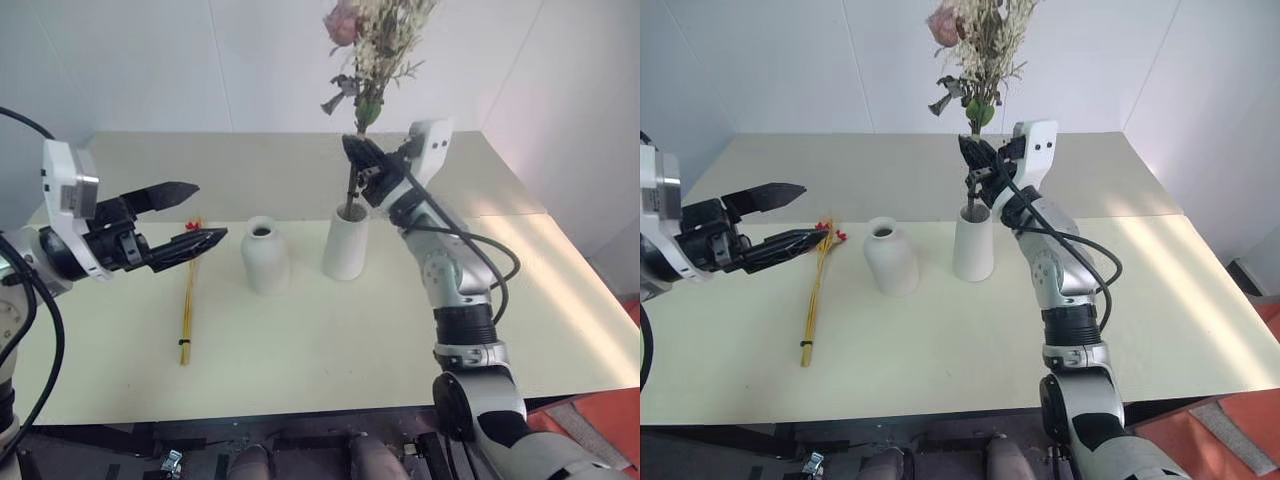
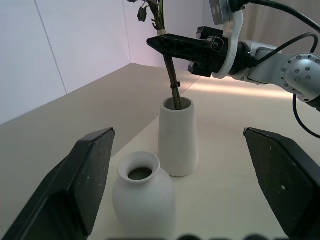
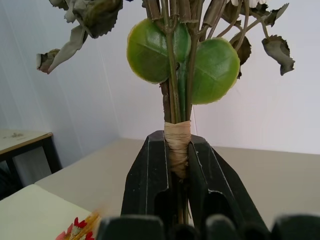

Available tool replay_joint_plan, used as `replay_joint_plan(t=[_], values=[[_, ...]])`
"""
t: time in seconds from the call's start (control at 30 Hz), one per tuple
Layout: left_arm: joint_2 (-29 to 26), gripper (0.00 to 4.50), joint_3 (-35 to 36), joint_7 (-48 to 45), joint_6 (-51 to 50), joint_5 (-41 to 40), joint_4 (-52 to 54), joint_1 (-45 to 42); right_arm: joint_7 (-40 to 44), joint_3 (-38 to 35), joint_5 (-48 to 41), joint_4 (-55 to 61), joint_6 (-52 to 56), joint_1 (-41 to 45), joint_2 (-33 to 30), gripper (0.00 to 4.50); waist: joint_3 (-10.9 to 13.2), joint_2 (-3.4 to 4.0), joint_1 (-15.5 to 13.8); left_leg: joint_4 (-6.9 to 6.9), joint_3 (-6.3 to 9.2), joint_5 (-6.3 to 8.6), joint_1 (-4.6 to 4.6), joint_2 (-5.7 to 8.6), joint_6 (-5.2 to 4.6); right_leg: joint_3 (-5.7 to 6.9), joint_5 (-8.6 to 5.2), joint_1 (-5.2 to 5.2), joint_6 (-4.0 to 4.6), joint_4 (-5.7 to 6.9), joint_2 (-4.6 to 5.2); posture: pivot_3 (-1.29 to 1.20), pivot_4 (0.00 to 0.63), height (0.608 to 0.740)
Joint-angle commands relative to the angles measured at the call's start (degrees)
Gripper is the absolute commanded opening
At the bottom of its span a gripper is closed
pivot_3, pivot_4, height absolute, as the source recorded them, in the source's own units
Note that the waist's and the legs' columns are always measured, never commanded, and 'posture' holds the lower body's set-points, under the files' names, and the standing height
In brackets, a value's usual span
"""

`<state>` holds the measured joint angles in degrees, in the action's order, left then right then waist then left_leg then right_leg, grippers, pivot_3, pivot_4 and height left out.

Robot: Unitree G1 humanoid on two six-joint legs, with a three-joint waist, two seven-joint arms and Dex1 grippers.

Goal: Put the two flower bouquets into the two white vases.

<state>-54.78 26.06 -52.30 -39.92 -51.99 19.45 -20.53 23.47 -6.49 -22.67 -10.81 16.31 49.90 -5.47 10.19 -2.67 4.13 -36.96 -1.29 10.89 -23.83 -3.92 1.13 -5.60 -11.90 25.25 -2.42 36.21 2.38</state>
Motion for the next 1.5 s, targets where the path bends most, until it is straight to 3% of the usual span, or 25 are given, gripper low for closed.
replay_joint_plan(t=[0.03, 0.27, 0.3, 0.5, 0.63, 0.8, 0.93, 1.07, 1.23, 1.37, 1.5], values=[[-1.05, 4.5, 1.94, 0.12, 0.33, -0.52, 1.55, -0.14, 0.84, 0.02, 0.37, 1.75, -3.45, -2.49, -0.03, 1.87, 0.0, 0.0, -0.1, 0.0, 0.0, 0.0, 0.0, 0.0, 0.0, 0.0, 0.0, 0.0, 0.0, 0.0, 0.0, 0.0, 0.15, 0.74], [-0.95, 4.5, 4.08, 1.55, -0.51, -0.53, 2.34, 3.05, 3.8, 0.05, -3.2, 13.81, 0.39, -12.78, -3.98, 4.38, 0.01, 0.01, -0.14, 0.0, 0.0, 0.0, -0.03, 0.0, 0.0, 0.0, -0.02, 0.01, 0.01, -0.01, 0.0, 0.0, 0.15, 0.74], [-0.6, 4.5, 4.94, 2.15, -0.58, -0.36, 2.49, 4.4, 4.43, 0.03, -3.79, 16.21, 1.35, -14.58, -5.2, 4.48, 0.01, 0.01, -0.04, 0.0, 0.0, 0.0, -0.02, 0.0, 0.0, 0.0, -0.04, 0.01, -0.02, 0.0, 0.0, 0.0, 0.15, 0.74], [0.85, 4.5, 7.49, 6.62, -0.81, 1.01, 3.53, 10.03, 7.05, -0.18, -6.89, 25.2, 5.52, -19.81, -11.0, 4.48, 0.01, 0.01, 0.0, 0.02, -0.01, 0.0, 0.08, -0.03, 0.0, 0.0, -0.16, 0.0, -0.18, 0.05, 0.0, 0.0, 0.15, 0.74], [-0.94, 4.5, 5.83, 14.99, -5.51, 5.83, 4.21, 12.79, 12.06, -0.93, -10.98, 30.17, 10.13, -22.48, -17.73, 4.48, 0.01, 0.01, -0.15, 0.02, -0.02, 0.0, 0.08, -0.02, 0.0, -0.01, -0.23, -0.02, -0.09, 0.02, 0.0, 0.0, 0.15, 0.74], [-5.67, 4.5, -2.78, 27.3, -27.95, 5.9, 1.05, 4.56, 22.52, -1.68, -18.6, 33.55, 17.38, -22.53, -29.73, 4.48, 0.02, -0.02, -0.73, 0.01, -0.01, 0.01, 0.07, 0.0, 0.0, 0.01, -0.27, -0.07, -0.12, -0.05, 0.02, 0.0, 0.15, 0.74], [-2.24, 4.5, -10.13, 34.17, -40.03, 8.68, -3.09, -6.08, 28.89, -2.28, -22.16, 32.77, 19.69, -20.66, -35.24, 4.48, 0.02, -0.03, -0.84, 0.01, 0.02, 0.01, 0.17, 0.03, 0.0, 0.02, -0.24, -0.13, -0.16, -0.02, 0.01, 0.0, 0.15, 0.74], [3.57, 4.5, -17.12, 38.37, -43.93, 14.39, -10.52, -13.23, 34.0, -1.84, -22.61, 31.23, 19.42, -18.77, -38.73, 4.48, 0.02, -0.03, -0.74, 0.02, 0.06, 0.01, 0.13, 0.06, 0.0, 0.02, -0.18, -0.11, -0.26, -0.04, 0.0, 0.0, 0.15, 0.74], [5.78, 4.5, -21.08, 37.27, -42.87, 18.07, -15.71, -15.23, 36.84, -2.15, -22.12, 30.16, 18.8, -17.9, -40.38, 4.48, 0.02, -0.05, -0.48, 0.02, 0.1, 0.01, 0.03, 0.08, 0.0, 0.02, -0.2, -0.04, -0.24, -0.04, -0.01, 0.0, 0.15, 0.74], [7.29, 3.64, -24.86, 36.96, -37.14, 23.52, -21.76, -17.07, 39.59, -2.06, -21.36, 28.8, 18.55, -17.96, -42.18, 4.5, 0.02, -0.05, -1.11, 0.01, 0.12, 0.0, 0.04, 0.12, 0.01, 0.02, -0.18, -0.05, -0.26, -0.03, 0.0, 0.0, 0.15, 0.74], [7.56, 2.29, -24.7, 35.67, -35.52, 25.59, -23.02, -17.89, 41.39, -2.79, -21.73, 28.8, 18.46, -18.7, -43.59, 4.5, 0.02, -0.05, -1.45, 0.0, 0.12, 0.0, 0.04, 0.12, 0.01, 0.02, -0.17, -0.05, -0.25, -0.03, 0.0, 0.0, 0.15, 0.74]])
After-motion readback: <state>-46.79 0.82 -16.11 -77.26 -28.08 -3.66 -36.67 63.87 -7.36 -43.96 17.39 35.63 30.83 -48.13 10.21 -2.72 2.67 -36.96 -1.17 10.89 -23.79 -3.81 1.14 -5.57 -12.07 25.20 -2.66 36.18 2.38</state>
